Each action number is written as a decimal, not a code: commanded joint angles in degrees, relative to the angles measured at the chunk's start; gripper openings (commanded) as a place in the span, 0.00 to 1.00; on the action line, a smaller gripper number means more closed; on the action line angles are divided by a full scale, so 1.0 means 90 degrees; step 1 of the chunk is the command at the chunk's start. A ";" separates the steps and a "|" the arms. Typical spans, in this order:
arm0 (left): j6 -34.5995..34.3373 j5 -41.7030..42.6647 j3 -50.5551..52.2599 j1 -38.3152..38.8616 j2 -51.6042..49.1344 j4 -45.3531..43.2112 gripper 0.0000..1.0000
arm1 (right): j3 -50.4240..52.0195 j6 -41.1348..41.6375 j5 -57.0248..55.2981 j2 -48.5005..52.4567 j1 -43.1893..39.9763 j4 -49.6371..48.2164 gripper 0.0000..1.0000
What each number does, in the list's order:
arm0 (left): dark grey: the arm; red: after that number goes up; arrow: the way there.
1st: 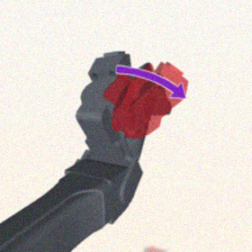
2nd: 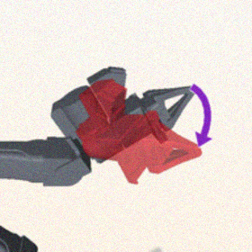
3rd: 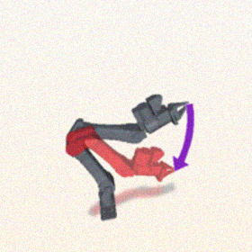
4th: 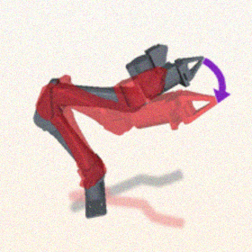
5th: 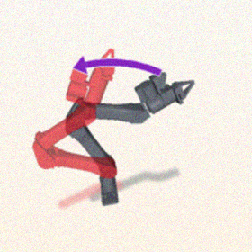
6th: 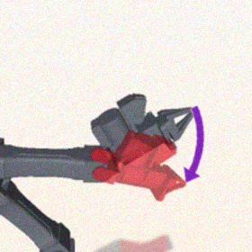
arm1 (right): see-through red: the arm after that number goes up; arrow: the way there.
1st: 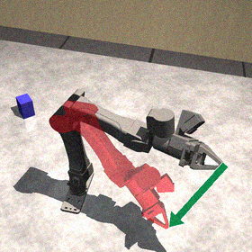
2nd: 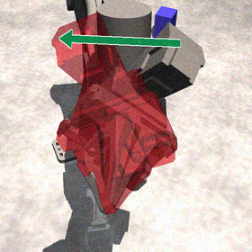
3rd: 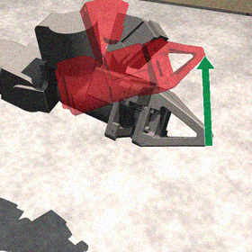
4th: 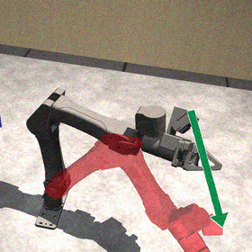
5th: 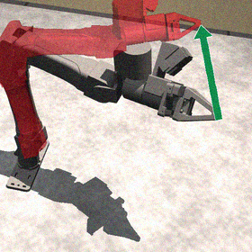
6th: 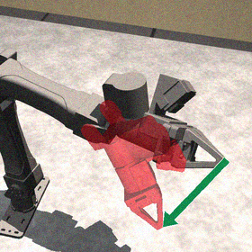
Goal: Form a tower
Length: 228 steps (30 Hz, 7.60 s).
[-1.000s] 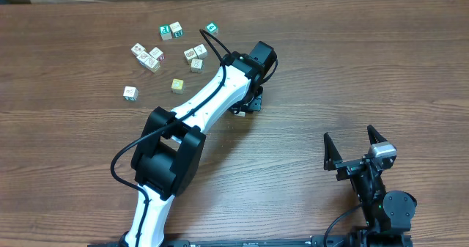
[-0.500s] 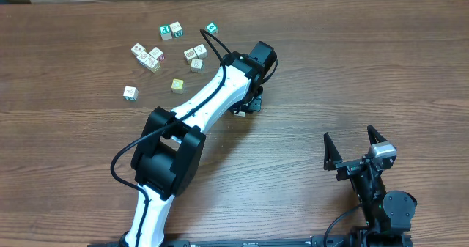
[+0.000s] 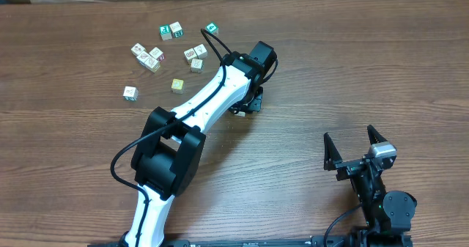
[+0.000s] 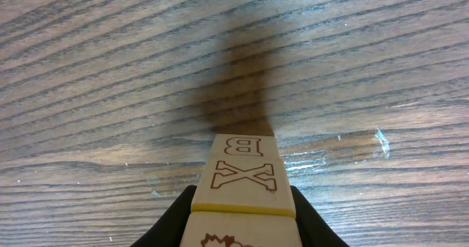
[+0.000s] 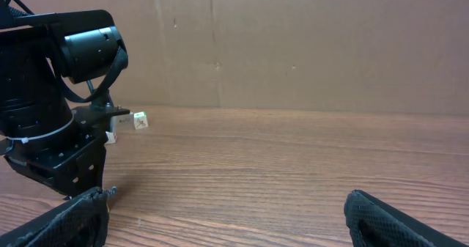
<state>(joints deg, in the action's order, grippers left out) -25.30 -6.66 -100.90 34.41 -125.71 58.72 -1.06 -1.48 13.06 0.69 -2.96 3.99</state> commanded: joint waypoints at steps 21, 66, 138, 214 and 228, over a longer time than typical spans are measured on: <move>0.0257 0.0056 -0.0299 0.0000 0.0109 0.0148 0.26 | 0.0066 0.0012 -0.0061 -0.0058 0.0024 -0.0029 1.00; 0.0267 0.0056 -0.0058 -0.0002 0.0039 0.0109 0.30 | 0.0066 0.0012 -0.0061 -0.0058 0.0024 -0.0029 1.00; 0.0240 0.0032 -0.0583 -0.0199 0.0233 0.0381 0.28 | 0.0066 0.0012 -0.0061 -0.0058 0.0024 -0.0029 1.00; 0.0641 0.0386 -0.0758 -0.0163 0.0231 0.0665 0.26 | 0.0066 0.0012 -0.0061 -0.0058 0.0024 -0.0029 1.00; 0.0546 -0.0041 -0.0758 0.0039 0.0228 0.0593 0.27 | 0.0066 0.0012 -0.0061 -0.0058 0.0024 -0.0029 1.00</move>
<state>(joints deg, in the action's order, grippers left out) -19.35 -4.97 -106.28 34.52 -125.58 64.12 -1.06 -1.50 13.06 0.69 -2.96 3.99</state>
